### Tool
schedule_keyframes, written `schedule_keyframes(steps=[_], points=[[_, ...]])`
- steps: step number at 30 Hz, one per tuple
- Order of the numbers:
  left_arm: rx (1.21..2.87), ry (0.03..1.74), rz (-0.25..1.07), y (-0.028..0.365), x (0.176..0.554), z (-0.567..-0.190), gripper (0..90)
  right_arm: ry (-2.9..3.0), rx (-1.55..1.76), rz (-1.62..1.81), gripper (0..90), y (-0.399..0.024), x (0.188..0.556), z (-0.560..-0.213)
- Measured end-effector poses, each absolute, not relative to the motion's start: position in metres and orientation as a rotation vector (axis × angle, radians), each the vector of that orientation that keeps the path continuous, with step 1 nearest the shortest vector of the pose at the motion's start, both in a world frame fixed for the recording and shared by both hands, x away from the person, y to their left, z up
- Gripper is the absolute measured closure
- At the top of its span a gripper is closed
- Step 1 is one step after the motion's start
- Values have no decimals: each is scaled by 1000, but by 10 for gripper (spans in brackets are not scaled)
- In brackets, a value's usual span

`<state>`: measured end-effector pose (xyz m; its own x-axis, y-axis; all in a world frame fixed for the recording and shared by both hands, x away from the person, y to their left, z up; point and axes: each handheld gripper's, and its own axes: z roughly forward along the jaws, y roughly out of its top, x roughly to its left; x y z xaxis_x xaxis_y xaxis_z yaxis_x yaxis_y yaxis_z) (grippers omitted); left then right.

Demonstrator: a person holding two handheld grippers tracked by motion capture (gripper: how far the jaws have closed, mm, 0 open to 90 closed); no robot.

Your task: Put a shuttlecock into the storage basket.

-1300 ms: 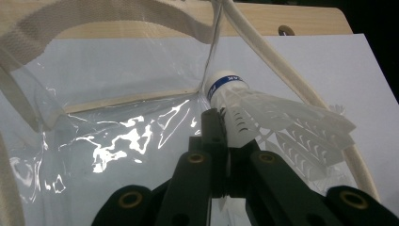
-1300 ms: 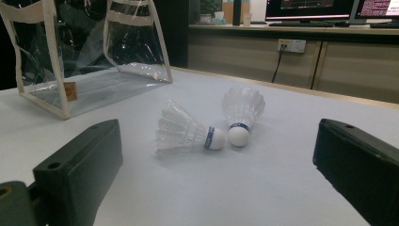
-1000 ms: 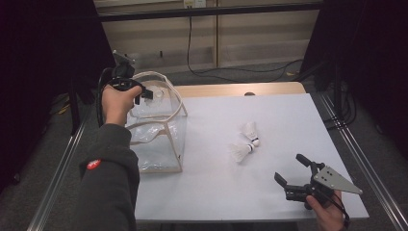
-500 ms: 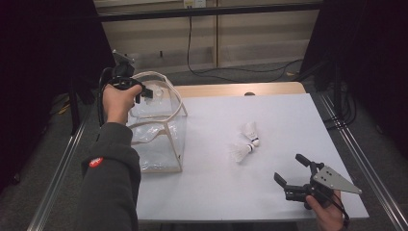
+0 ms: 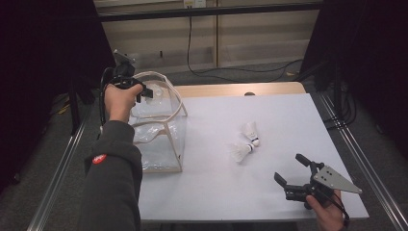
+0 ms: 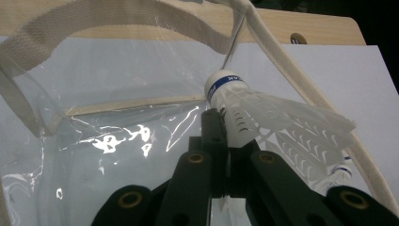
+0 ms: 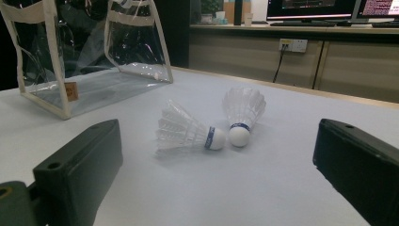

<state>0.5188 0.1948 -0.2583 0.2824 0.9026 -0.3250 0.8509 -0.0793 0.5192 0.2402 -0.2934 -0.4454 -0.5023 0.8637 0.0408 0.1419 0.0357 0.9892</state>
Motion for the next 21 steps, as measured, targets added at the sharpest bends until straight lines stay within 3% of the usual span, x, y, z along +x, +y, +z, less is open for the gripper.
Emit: schedule_keyframes(steps=[21], points=[[1941,1577,106,190,523,-264,895,1705,1026,1525,19,-293,240,-445]])
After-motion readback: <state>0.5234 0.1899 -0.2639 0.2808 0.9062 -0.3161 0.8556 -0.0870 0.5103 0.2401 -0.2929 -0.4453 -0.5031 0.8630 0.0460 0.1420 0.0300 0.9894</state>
